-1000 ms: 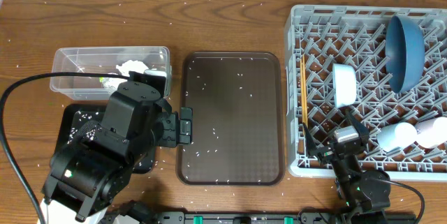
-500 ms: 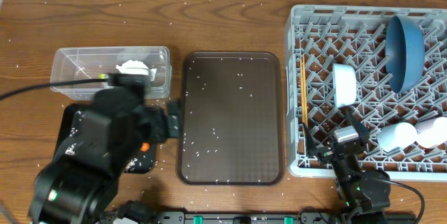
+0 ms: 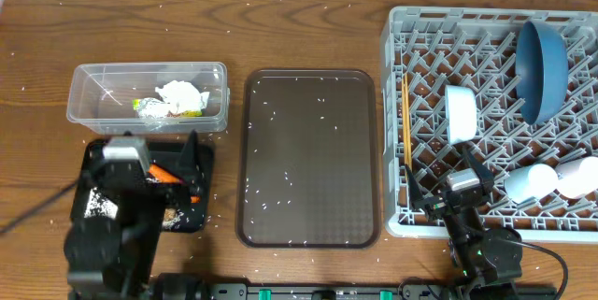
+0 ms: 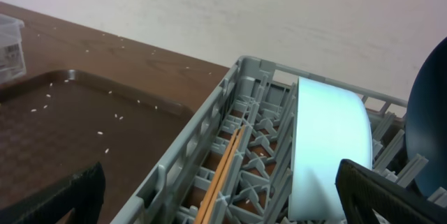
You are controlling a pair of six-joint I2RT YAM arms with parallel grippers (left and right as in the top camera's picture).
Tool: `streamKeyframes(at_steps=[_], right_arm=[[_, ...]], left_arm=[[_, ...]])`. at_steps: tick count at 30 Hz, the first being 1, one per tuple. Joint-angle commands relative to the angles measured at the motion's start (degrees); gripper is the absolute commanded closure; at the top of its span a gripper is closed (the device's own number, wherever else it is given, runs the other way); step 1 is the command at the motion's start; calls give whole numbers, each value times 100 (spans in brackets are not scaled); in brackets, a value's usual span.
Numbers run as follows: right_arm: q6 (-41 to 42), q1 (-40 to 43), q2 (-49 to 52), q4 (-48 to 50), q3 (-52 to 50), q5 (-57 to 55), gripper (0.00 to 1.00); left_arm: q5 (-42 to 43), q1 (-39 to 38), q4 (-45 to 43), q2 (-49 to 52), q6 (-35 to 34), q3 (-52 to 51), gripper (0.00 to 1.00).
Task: Sort waste into correct bins and load items into the dishwasher rack
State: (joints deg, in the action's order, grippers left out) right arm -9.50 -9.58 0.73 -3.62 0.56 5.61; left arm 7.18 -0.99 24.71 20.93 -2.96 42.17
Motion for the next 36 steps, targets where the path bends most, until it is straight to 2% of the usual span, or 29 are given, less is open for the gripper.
streamKeyframes(at_steps=[1, 16, 26, 30, 36], right_arm=[[-44, 79, 4, -2, -24, 44, 1], [-44, 79, 4, -2, -24, 44, 1], [-44, 79, 4, -2, -24, 44, 1], [-44, 79, 4, -2, -24, 44, 1], [-44, 79, 4, -2, -24, 44, 1]], left_arm=[[289, 138, -326, -566, 343, -544, 2], [291, 142, -2127, -2072, 448, -2695, 2], [291, 140, -3209, -2083, 446, -3768, 2], [291, 140, -3397, -2083, 446, -4162, 2], [289, 129, -3025, -2083, 446, -4194, 2]])
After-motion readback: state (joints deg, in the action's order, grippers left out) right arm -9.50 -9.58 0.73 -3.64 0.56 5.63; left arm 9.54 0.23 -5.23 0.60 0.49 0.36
